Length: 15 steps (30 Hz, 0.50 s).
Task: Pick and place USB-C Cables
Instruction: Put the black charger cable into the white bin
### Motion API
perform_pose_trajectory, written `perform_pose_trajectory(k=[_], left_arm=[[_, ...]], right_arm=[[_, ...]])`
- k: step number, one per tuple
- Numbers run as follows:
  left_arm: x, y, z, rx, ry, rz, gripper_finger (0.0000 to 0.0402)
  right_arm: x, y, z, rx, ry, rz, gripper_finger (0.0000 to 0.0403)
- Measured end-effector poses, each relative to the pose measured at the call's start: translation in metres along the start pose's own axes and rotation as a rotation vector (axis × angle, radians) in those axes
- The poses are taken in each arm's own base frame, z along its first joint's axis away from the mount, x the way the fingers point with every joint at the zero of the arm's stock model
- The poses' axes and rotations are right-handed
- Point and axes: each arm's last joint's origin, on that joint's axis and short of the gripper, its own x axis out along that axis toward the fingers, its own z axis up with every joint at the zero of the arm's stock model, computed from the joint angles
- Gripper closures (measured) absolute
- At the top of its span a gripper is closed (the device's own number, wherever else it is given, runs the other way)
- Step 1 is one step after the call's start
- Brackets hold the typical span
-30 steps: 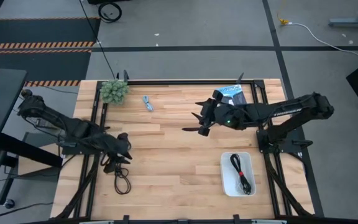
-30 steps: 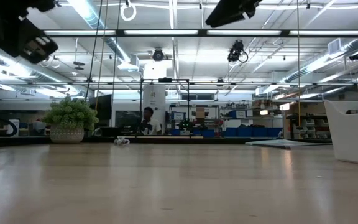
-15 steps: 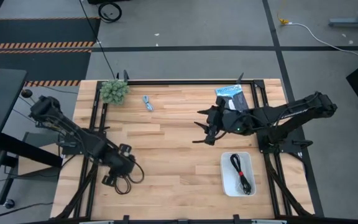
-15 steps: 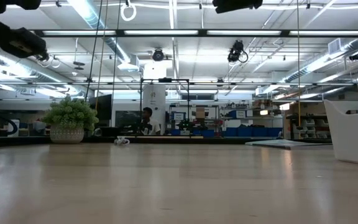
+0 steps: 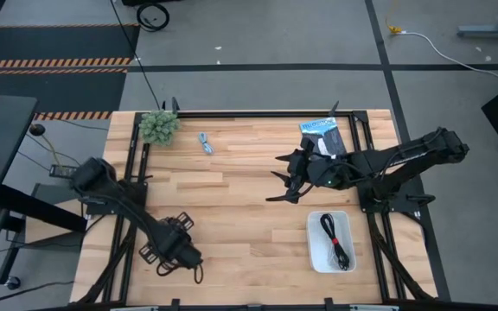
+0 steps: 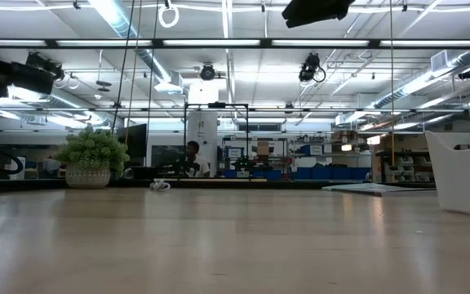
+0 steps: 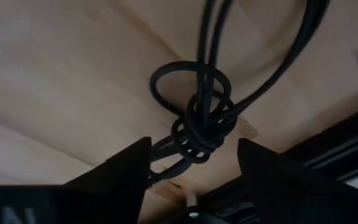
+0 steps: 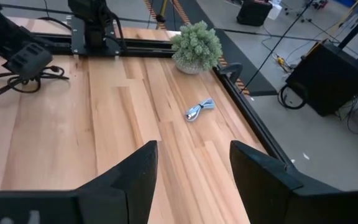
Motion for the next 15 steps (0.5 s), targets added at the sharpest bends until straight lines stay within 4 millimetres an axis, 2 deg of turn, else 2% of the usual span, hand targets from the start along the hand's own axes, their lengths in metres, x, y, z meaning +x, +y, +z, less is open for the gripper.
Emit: perform_pose_trajectory(k=[5, 11, 15], left_arm=[[0.010, -0.006, 0.001, 0.132, 0.043, 0.010, 0.0135], [0.028, -0.012, -0.007, 0.250, 0.116, 0.084, 0.0155], [0.039, -0.016, -0.007, 0.289, 0.103, 0.093, 0.0171]], right_arm=[[0.005, 0.003, -0.009, 0.011, 0.004, 0.000, 0.0195], [0.007, 0.001, -0.011, 0.008, 0.005, -0.008, 0.0195], [0.007, 0.001, -0.011, 0.007, 0.006, -0.008, 0.0195]])
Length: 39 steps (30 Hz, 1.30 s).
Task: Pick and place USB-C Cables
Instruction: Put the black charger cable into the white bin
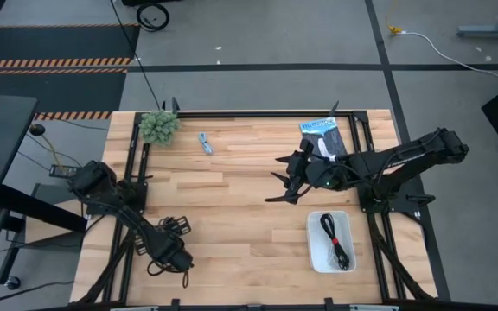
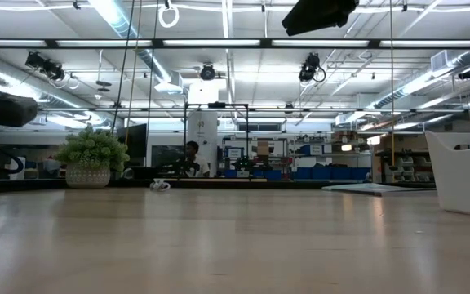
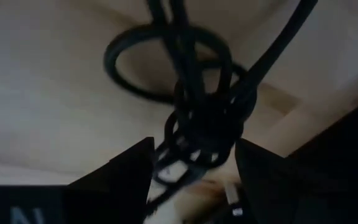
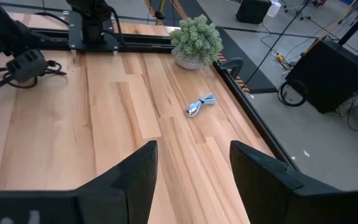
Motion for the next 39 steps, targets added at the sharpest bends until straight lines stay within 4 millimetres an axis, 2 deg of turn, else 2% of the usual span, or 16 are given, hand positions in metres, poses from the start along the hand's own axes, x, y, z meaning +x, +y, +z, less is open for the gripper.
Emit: perform_pose_trajectory(k=[9, 15, 19, 22, 27, 32, 36, 39], left_arm=[[0.005, -0.005, 0.005, 0.012, -0.035, 0.025, 0.0229], [-0.011, 0.007, 0.010, -0.095, -0.102, 0.039, 0.0258], [-0.030, 0.028, 0.012, -0.232, -0.168, 0.086, 0.0258], [-0.046, 0.047, 0.011, -0.319, -0.210, 0.197, 0.0258], [-0.070, 0.086, 0.006, -0.477, -0.306, 0.420, 0.0258], [-0.084, 0.125, -0.001, -0.640, -0.466, 0.537, 0.0258], [-0.094, 0.154, -0.005, -0.696, -0.628, 0.640, 0.0258], [-0.102, 0.173, -0.005, -0.674, -0.730, 0.755, 0.0258]], right_arm=[[0.000, 0.000, 0.000, 0.001, 0.000, -0.001, 0.0195], [-0.002, 0.000, -0.003, -0.027, 0.024, 0.001, 0.0195], [-0.011, -0.005, -0.003, -0.005, 0.032, -0.030, 0.0195], [-0.019, -0.008, -0.004, 0.050, 0.036, -0.008, 0.0195], [-0.026, -0.002, -0.008, 0.085, 0.076, 0.064, 0.0195], [-0.039, 0.006, -0.024, 0.139, 0.212, 0.117, 0.0195], [-0.056, 0.008, -0.031, 0.233, 0.267, 0.127, 0.0195], [-0.068, 0.010, -0.031, 0.268, 0.232, 0.119, 0.0195]])
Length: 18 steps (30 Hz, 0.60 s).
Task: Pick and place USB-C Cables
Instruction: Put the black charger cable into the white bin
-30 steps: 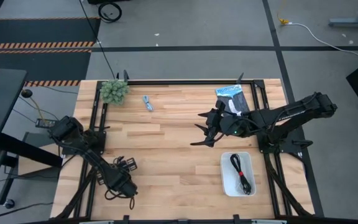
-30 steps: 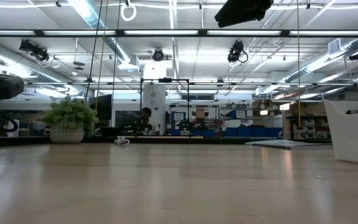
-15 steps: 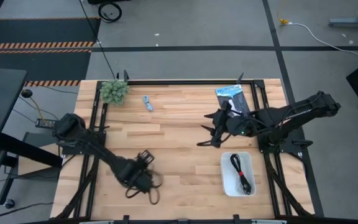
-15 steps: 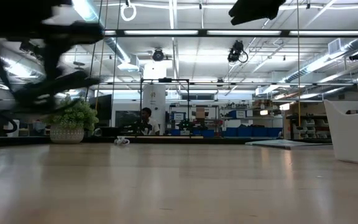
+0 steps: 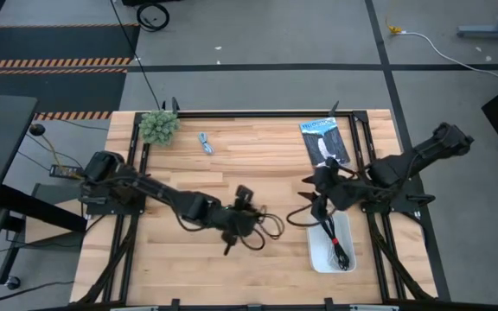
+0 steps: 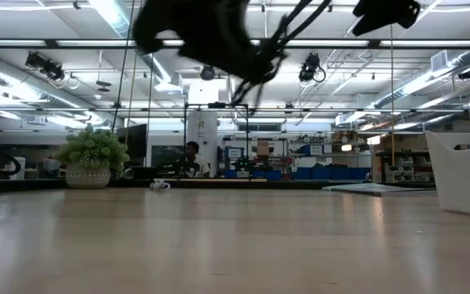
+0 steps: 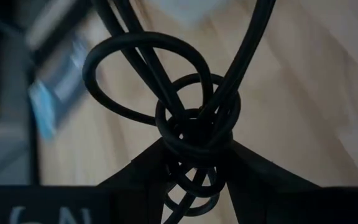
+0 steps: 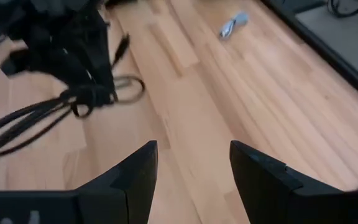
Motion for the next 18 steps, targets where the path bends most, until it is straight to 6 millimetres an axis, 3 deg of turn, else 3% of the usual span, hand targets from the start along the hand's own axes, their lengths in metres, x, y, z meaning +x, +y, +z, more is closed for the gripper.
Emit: perform_pose_trajectory(k=[4, 10, 18], left_arm=[[0.015, 0.005, 0.015, 0.075, -0.171, 0.057, 0.0258], [0.049, -0.006, 0.033, 0.227, -0.387, 0.205, 0.0257], [0.086, -0.021, 0.037, 0.323, -0.554, 0.311, 0.0257]], right_arm=[[-0.014, 0.002, -0.003, -0.015, -0.078, -0.030, 0.0195], [-0.030, -0.002, -0.006, -0.008, -0.177, -0.094, 0.0195], [-0.034, 0.010, -0.013, 0.019, -0.228, -0.111, 0.0195]])
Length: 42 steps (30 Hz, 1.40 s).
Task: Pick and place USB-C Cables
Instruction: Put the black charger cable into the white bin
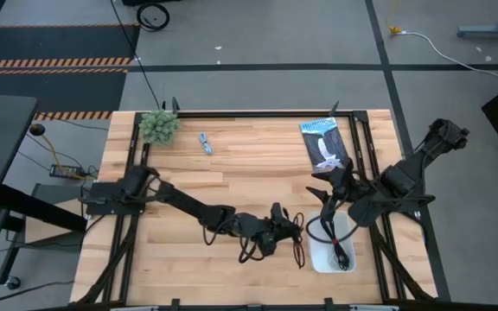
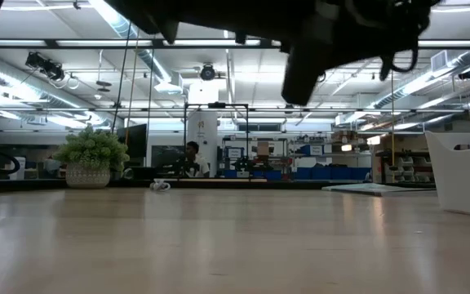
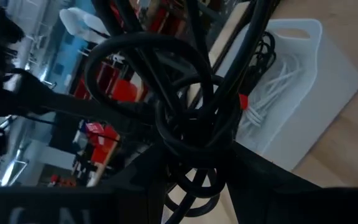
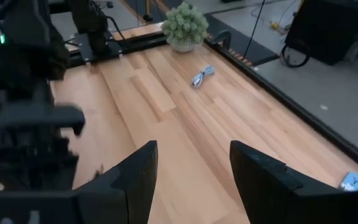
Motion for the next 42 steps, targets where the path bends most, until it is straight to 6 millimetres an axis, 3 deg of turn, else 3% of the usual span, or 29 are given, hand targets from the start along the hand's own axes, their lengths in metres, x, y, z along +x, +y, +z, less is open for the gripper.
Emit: perform_pose_trajectory(k=[6, 13, 17, 21, 29, 35, 42], left_arm=[[0.028, -0.006, 0.008, 0.014, 0.031, -0.013, 0.0257], [0.067, 0.003, 0.023, 0.025, 0.111, -0.129, 0.0257], [0.082, 0.009, 0.023, 0.036, 0.142, -0.170, 0.0257], [0.094, 0.001, 0.020, 0.028, 0.092, -0.185, 0.0257], [0.099, -0.002, 0.024, -0.118, -0.058, -0.177, 0.0257], [0.102, -0.005, 0.014, -0.099, -0.021, -0.203, 0.0257], [0.108, -0.030, 0.002, -0.030, 0.053, -0.216, 0.0243]], right_arm=[[-0.003, 0.003, -0.003, -0.031, -0.040, -0.030, 0.0195], [-0.013, -0.002, -0.002, -0.031, -0.048, 0.005, 0.0195], [-0.020, -0.005, -0.002, -0.033, -0.072, 0.014, 0.0195], [-0.024, -0.004, -0.003, -0.042, -0.100, 0.008, 0.0195], [-0.028, -0.001, -0.005, -0.030, -0.104, 0.026, 0.0195], [-0.028, -0.001, -0.005, -0.029, -0.106, 0.028, 0.0195], [-0.026, 0.002, -0.007, -0.037, -0.115, 0.013, 0.0195]])
